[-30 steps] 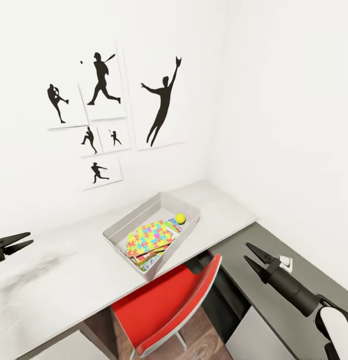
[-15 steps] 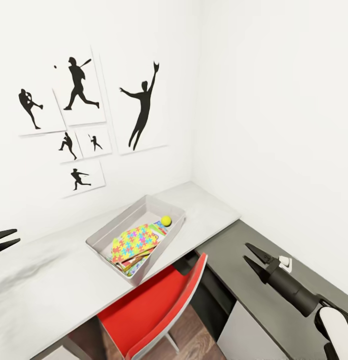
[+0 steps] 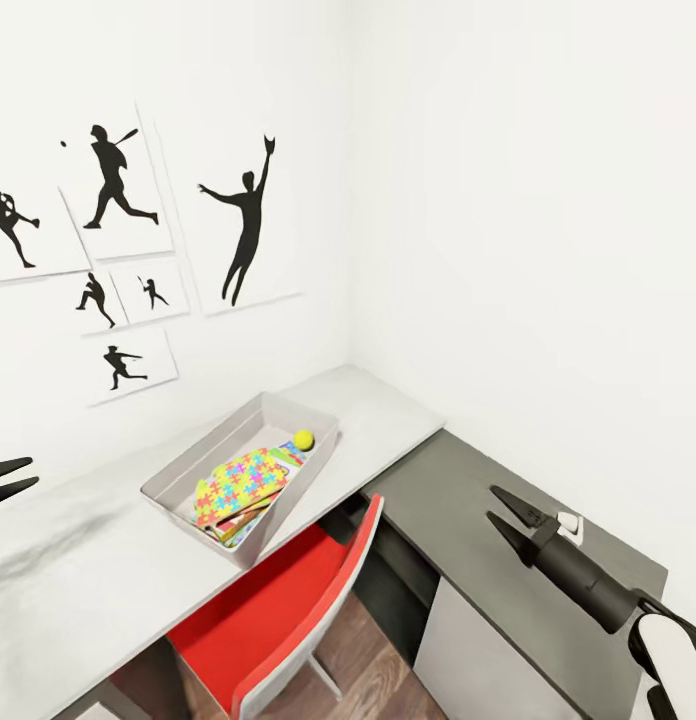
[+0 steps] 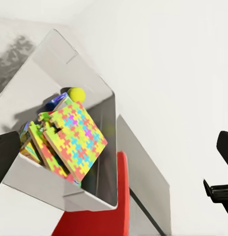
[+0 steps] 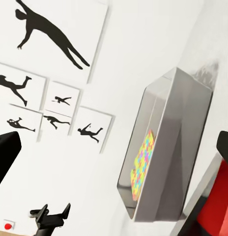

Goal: Put all the toys in the child's room - the three board games (two on the bed and one on the table), the two jigsaw puzzles on the table, and the tennis ball on the table - inside the toy box on the table in the child's room.

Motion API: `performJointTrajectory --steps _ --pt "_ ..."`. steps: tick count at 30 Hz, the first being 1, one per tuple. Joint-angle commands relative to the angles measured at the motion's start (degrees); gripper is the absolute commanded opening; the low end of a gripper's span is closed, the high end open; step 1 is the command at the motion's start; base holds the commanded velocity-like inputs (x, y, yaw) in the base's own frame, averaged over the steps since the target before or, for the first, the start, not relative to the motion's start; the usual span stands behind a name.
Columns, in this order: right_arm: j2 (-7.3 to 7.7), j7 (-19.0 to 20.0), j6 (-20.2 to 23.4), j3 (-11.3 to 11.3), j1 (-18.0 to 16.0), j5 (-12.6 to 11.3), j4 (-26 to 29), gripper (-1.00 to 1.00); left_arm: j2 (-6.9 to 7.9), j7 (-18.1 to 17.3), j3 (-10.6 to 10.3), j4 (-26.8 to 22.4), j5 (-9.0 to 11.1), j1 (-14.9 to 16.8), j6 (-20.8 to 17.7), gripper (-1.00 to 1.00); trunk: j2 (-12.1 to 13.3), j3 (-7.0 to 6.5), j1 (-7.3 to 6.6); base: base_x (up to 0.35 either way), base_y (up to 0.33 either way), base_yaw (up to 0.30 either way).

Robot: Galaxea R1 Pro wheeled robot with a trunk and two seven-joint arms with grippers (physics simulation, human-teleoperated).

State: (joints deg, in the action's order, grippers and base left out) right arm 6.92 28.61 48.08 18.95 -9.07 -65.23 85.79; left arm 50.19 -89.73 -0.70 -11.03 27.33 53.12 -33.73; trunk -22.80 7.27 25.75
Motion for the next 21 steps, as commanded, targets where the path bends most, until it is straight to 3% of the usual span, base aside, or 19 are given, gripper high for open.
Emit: performJointTrajectory --steps 1,12,21 --pt "0.0 0.13 0.35 0.06 -0.07 0.01 -0.01 1.0 0.02 -0.27 -0.09 0.0 -0.03 0.05 -0.59 1.0 -0.12 0.05 0.03 -0.049 0.0 -0.21" --pt "0.01 0.13 0.35 0.07 -0.07 0.05 -0.01 1.0 0.03 -0.27 0.0 0.04 -0.04 0.05 -0.55 1.0 -0.12 -0.72 0.03 -0.022 0.007 -0.21" --pt "0.08 0.12 0.35 0.03 -0.07 0.1 -0.09 1.0 0.07 -0.27 0.03 0.05 -0.08 0.05 -0.47 1.0 -0.12 -1.35 0.03 -0.139 0.193 -0.21"
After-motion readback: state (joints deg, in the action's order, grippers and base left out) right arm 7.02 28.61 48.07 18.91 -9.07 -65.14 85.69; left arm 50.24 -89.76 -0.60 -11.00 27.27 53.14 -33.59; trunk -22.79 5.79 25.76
